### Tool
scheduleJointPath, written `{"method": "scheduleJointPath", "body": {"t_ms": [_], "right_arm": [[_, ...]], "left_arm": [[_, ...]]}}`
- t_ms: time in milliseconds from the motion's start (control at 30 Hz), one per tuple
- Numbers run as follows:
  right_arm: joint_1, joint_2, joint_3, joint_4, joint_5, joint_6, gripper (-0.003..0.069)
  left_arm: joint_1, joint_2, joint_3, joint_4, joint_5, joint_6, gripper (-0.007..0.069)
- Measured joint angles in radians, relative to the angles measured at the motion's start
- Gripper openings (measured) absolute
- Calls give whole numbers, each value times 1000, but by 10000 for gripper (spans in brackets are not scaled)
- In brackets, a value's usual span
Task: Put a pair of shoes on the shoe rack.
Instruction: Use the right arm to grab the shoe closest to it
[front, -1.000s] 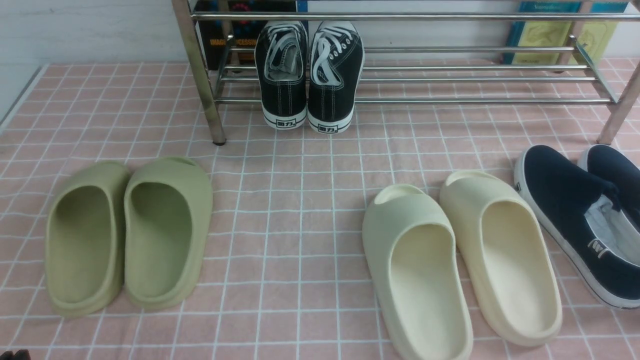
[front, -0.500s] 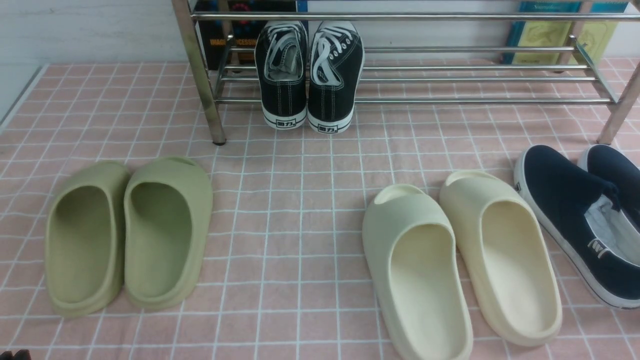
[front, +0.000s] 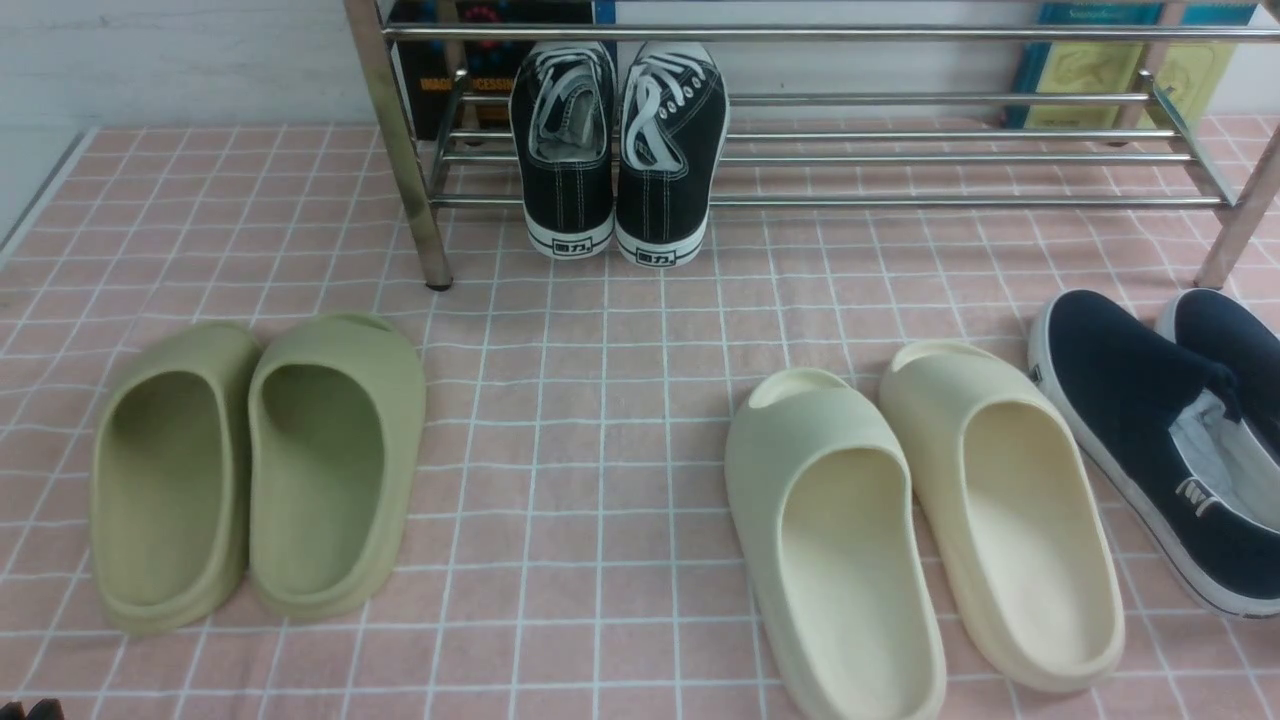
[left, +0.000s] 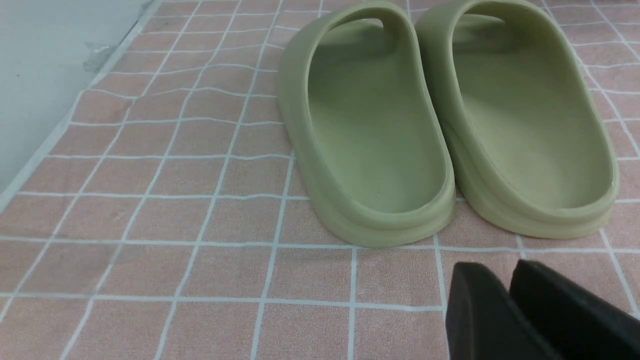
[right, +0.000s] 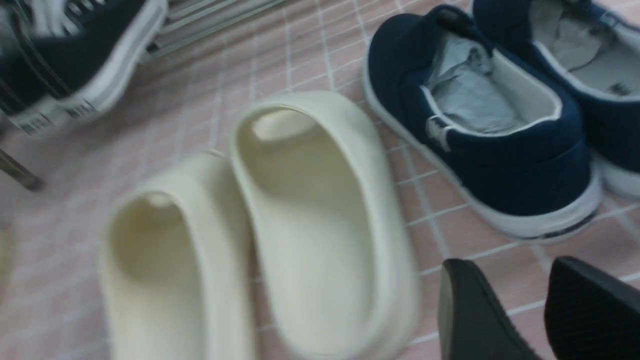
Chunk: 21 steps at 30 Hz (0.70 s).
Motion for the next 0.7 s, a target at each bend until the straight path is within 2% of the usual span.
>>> {"method": "scheduleJointPath", "body": {"t_ms": [67, 100, 233, 333, 433, 500, 533, 600, 700], "right_arm": [[0, 0, 3, 171, 7, 69, 240], [0, 0, 3, 341, 7, 123, 240], [0, 0, 3, 484, -11, 145, 240], [0, 0, 3, 502, -43, 125, 240], [0, 0, 3, 491, -72, 47, 240], [0, 0, 3, 488, -75, -64, 240], [0, 0, 3, 489, -75, -75, 240], [0, 0, -13, 486, -69, -216, 239], [0, 15, -100, 459, -70, -384, 190]], "left_arm": [[0, 0, 0, 0, 0, 0, 134], [0, 0, 0, 0, 0, 0, 141], [0, 0, 0, 0, 0, 0, 146], [0, 0, 0, 0, 0, 0, 146], [0, 0, 0, 0, 0, 0, 146], [0, 0, 0, 0, 0, 0, 149], [0, 0, 0, 0, 0, 0, 149], [0, 0, 0, 0, 0, 0, 150], [0, 0, 0, 0, 0, 0, 156]]}}
